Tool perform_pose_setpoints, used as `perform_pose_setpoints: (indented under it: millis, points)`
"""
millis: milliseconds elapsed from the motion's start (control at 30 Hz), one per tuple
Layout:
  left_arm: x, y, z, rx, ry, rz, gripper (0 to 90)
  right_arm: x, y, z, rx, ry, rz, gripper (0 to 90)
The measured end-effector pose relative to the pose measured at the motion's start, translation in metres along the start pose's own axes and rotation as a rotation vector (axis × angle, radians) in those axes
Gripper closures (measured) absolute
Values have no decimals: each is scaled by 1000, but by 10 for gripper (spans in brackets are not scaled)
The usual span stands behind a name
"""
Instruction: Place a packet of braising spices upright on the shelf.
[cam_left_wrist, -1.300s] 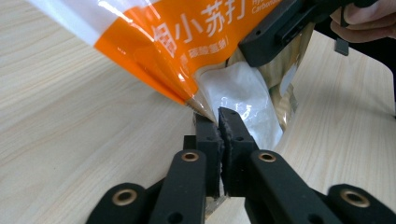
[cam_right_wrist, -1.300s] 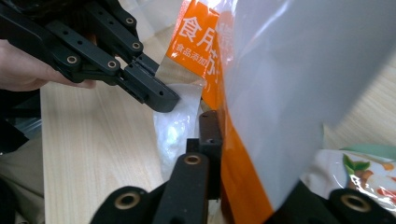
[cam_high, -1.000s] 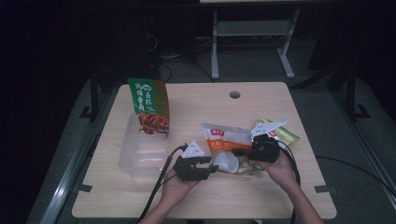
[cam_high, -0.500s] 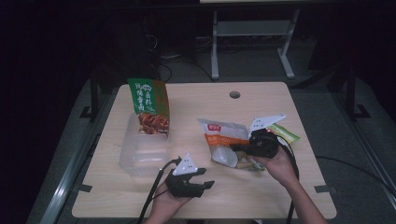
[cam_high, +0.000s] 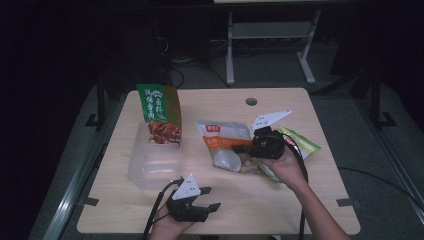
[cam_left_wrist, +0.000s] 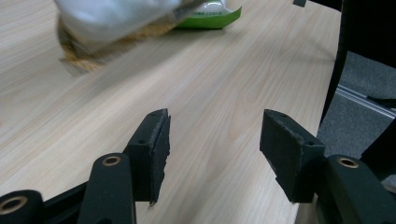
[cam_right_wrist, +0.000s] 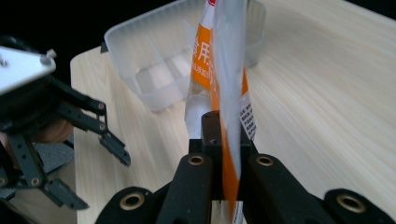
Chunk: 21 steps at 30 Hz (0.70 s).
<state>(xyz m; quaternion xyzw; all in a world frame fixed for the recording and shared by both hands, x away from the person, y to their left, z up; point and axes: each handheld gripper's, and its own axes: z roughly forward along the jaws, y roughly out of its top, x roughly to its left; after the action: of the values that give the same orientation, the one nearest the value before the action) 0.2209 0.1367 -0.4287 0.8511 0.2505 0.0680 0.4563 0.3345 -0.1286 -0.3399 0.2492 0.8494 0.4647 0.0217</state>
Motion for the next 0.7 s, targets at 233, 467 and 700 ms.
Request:
perform_pose_setpoints:
  millis: [233,467,700]
  points:
    - [-2,-6,-7,8,13,20,422,9,27,10,-13,32,-30,900]
    - [-5,-8,-12,8,8,27,420,21,56,24,-14,57,-87,900]
    - [-4,-13,-21,13,11,39,417,33,80,47,-27,102,-108,900]
